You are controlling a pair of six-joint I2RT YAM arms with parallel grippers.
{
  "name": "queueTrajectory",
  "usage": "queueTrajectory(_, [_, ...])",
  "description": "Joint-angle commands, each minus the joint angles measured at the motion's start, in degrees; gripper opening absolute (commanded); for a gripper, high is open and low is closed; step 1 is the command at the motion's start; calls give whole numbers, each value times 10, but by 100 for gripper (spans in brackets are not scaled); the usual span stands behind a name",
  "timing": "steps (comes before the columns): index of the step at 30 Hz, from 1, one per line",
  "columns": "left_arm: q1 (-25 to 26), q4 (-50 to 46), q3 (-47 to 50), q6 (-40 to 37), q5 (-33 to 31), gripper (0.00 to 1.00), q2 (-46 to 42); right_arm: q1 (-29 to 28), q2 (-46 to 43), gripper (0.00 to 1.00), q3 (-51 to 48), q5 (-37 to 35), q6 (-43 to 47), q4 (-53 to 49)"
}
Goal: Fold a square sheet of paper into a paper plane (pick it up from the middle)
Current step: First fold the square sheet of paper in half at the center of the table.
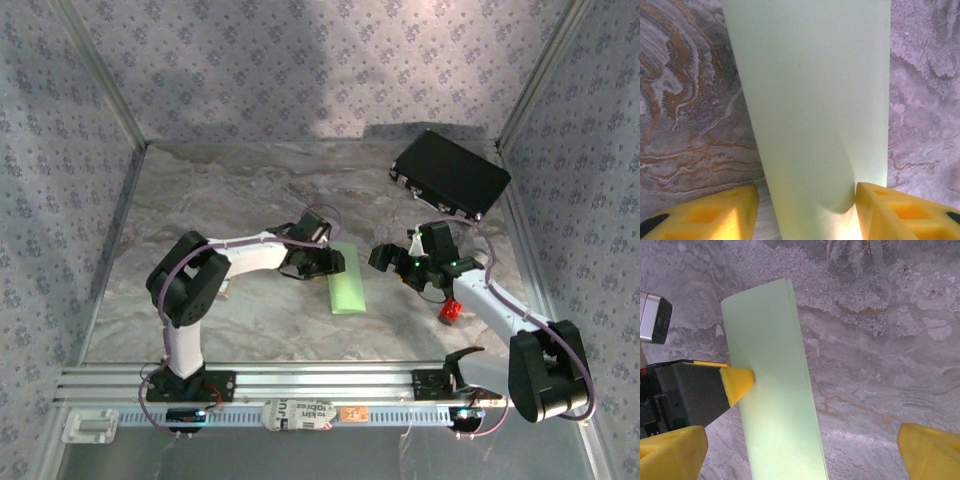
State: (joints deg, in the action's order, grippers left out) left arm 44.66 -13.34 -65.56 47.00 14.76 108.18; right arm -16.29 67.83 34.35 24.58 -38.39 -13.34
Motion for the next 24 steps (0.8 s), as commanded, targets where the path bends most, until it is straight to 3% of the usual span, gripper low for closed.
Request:
queueTrajectory(1, [5,-61,-22,-25,-33,55,27,-4,2,99,14,-13,0,-2])
queueTrajectory(24, [17,-123,-53,-34,-72,56,75,-4,2,99,11,-16,4,-6])
